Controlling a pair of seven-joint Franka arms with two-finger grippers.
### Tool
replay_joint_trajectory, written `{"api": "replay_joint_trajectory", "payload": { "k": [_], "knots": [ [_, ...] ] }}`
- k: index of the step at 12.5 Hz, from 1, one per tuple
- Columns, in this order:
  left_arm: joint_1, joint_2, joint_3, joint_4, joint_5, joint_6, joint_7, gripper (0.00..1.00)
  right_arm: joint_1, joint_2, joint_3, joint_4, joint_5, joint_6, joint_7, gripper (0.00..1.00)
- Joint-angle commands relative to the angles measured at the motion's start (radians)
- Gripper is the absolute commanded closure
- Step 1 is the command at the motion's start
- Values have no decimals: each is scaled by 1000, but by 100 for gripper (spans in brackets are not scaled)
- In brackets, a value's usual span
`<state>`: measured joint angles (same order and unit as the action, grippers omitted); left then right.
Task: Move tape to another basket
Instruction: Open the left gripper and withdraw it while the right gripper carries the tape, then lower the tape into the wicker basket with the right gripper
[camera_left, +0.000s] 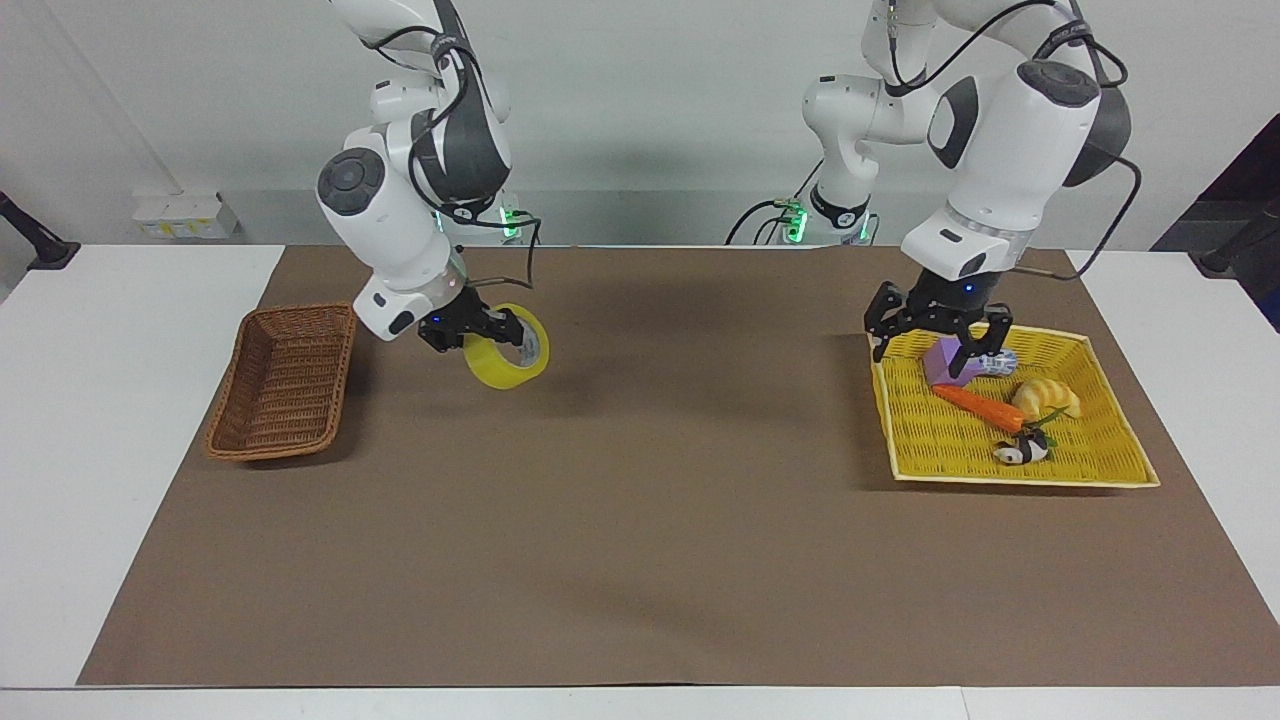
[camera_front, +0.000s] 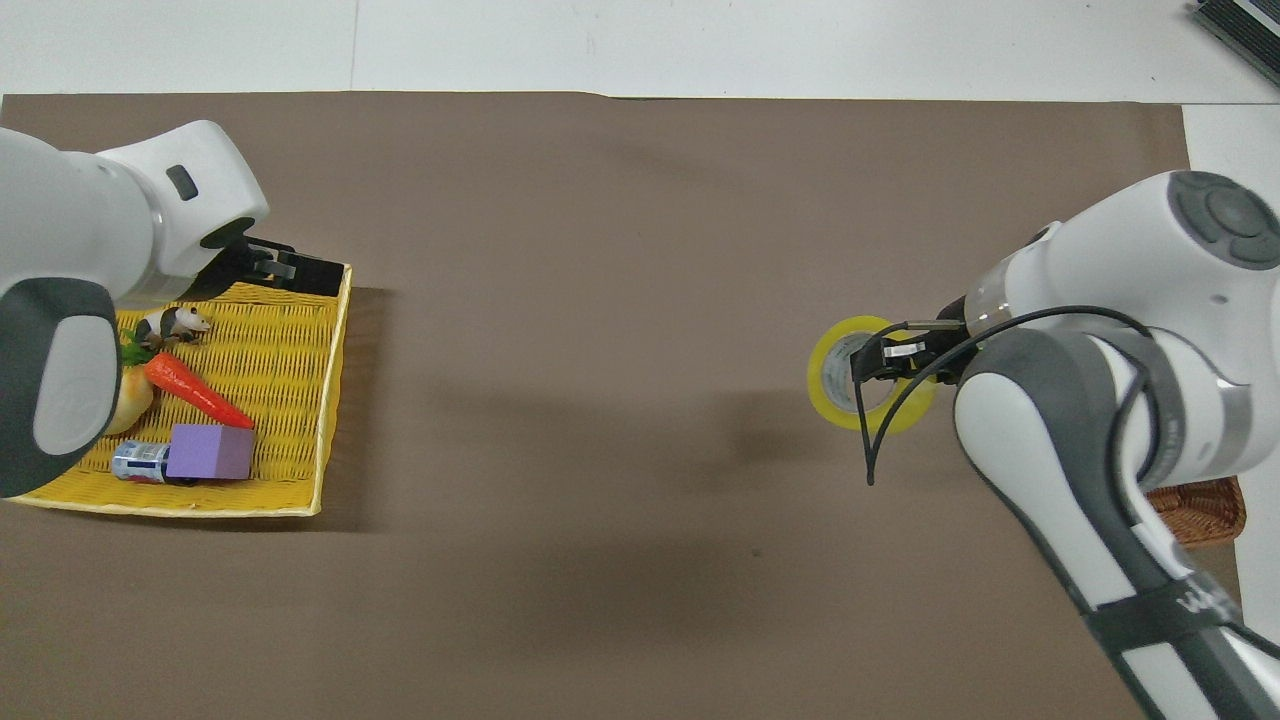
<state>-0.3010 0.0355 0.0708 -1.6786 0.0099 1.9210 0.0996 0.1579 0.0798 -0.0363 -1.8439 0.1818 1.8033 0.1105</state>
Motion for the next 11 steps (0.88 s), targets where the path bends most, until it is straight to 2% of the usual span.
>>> {"api": "replay_joint_trajectory", "payload": {
  "k": [1, 3, 5, 8, 11],
  "knots": [
    [0, -6, 3, 135, 41, -198, 22, 0, -92, -43, 7, 75, -42, -125, -84, 100],
    [9, -17, 3, 215, 50, -334, 23, 0, -177, -87, 6, 104, -68, -209, -161, 100],
    [58, -17, -2, 240, 45, -392, 31, 0, -251, -109, 7, 111, -119, -257, -228, 100],
    [92, -66, 7, 211, 36, -390, 148, 0, -343, -139, 9, 62, -180, -217, -219, 100],
    [99, -71, 7, 203, 35, -389, 150, 0, -389, -141, 9, -24, -257, -145, -227, 100]
  ]
}}
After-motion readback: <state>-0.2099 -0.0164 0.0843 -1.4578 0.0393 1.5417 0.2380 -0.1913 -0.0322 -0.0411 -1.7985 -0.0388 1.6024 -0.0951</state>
